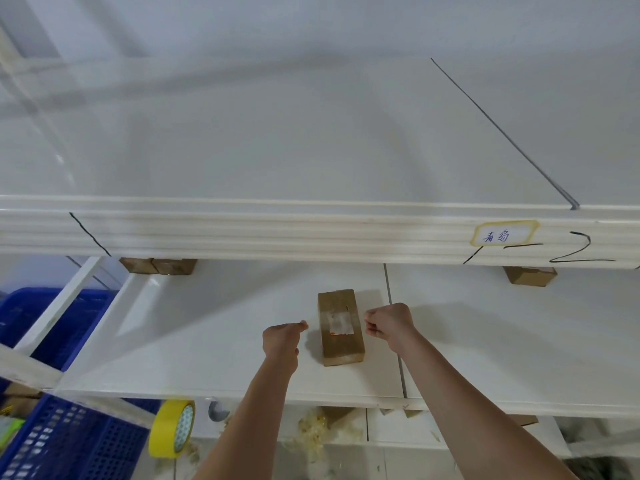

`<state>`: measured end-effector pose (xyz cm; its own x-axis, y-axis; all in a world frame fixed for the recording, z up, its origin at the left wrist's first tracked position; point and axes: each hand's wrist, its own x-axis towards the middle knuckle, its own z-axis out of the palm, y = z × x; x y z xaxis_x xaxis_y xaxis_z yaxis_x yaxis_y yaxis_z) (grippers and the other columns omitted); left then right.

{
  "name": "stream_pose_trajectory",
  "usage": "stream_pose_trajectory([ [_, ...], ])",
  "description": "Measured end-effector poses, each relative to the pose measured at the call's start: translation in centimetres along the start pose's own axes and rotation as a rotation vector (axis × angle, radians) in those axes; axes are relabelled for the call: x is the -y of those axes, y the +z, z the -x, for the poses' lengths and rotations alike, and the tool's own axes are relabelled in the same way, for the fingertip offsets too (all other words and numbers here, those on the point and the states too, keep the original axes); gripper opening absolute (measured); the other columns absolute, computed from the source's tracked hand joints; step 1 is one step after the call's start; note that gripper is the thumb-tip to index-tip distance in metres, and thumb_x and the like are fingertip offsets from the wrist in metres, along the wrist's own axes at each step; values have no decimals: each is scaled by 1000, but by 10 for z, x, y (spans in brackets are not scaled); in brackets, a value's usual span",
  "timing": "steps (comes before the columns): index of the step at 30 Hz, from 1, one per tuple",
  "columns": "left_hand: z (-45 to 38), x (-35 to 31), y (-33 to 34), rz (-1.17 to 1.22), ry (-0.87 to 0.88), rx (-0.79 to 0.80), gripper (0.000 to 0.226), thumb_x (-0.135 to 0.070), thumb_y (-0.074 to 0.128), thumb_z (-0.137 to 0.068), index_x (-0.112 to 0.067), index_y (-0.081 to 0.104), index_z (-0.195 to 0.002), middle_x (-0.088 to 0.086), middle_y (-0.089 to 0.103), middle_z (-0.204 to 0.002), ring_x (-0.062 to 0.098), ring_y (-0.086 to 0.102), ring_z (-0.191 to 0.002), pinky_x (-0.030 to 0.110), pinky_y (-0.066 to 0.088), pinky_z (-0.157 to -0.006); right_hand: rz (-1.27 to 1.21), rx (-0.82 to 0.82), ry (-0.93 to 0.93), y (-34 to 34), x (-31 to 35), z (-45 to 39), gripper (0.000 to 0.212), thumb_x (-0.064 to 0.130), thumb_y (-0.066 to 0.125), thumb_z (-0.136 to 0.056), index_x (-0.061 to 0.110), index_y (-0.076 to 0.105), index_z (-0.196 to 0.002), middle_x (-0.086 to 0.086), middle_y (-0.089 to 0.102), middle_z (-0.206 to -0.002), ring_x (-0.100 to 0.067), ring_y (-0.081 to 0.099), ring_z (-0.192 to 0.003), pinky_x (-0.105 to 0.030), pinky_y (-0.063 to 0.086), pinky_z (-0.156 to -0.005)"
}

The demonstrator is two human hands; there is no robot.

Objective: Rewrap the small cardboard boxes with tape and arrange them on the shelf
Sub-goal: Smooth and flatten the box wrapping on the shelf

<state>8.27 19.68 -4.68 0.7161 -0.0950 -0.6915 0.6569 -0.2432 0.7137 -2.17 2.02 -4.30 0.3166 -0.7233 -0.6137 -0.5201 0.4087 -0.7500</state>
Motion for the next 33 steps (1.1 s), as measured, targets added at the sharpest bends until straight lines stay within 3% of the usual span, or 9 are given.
stream_pose_trajectory([
  [4,1,0,1,-5,-3,5,28,-10,81,-83,1,69,-106,8,62,-97,19,53,-70,31,47,-67,32,-15,3,0,-5,-3,4,-10,71,-83,-9,72,-87,-19,69,-82,-23,66,-69,-41,64,-76],
  [8,-1,2,4,-19,1,-4,26,-10,82,-82,-1,70,-103,7,63,-92,20,56,-73,32,47,-73,46,-38,3,1,-6,-7,6,-11,70,-83,-9,73,-88,-15,67,-76,-21,64,-64,-43,63,-79],
  [13,-5,14,4,-83,50,-13,16,-12,82,-82,-6,68,-76,9,67,-88,30,62,-91,33,50,-79,38,-34,39,4,-8,-10,7,-13,68,-84,-11,71,-91,-18,66,-80,-20,60,-61,-36,61,-72],
  [16,-8,18,4,-79,-6,-20,26,-15,84,-81,-2,71,-99,15,66,-104,33,60,-99,38,53,-90,35,-1,37,6,-12,-11,13,-13,63,-89,-12,70,-99,-16,64,-76,-20,59,-60,-26,58,-56],
  [21,-16,21,9,-98,-111,-27,47,-17,88,-76,1,68,-114,25,58,-133,42,52,-129,50,48,-103,56,-39,19,14,-19,-14,12,-7,69,-85,-10,74,-96,-17,72,-83,-24,68,-69,-42,62,-80],
  [24,-18,21,15,-111,-131,-32,50,-19,89,-76,2,67,-116,24,62,-127,40,56,-123,46,54,-96,97,-46,14,18,-21,-13,12,-7,65,-85,-8,75,-92,-20,75,-88,-29,73,-78,-45,63,-76],
  [27,-15,19,20,-158,-145,-29,46,-24,88,-77,0,68,-110,21,69,-98,36,68,-97,40,56,-69,65,-36,36,19,-21,-14,14,-11,61,-86,-9,75,-91,-22,74,-91,-31,73,-81,-44,64,-74],
  [31,-16,18,25,-177,-175,-42,38,-24,87,-79,-3,63,-101,12,59,-79,25,53,-67,36,49,-65,-84,18,186,16,-18,-15,11,-12,67,-87,-8,69,-97,-21,71,-88,-29,70,-79,-44,62,-80],
  [33,-20,19,25,-155,-205,-45,38,-20,88,-77,-5,60,-99,10,57,-79,22,47,-65,33,46,-66,-164,54,240,11,-16,-12,16,-15,66,-86,-8,65,-101,-22,68,-93,-30,68,-81,-41,61,-76],
])
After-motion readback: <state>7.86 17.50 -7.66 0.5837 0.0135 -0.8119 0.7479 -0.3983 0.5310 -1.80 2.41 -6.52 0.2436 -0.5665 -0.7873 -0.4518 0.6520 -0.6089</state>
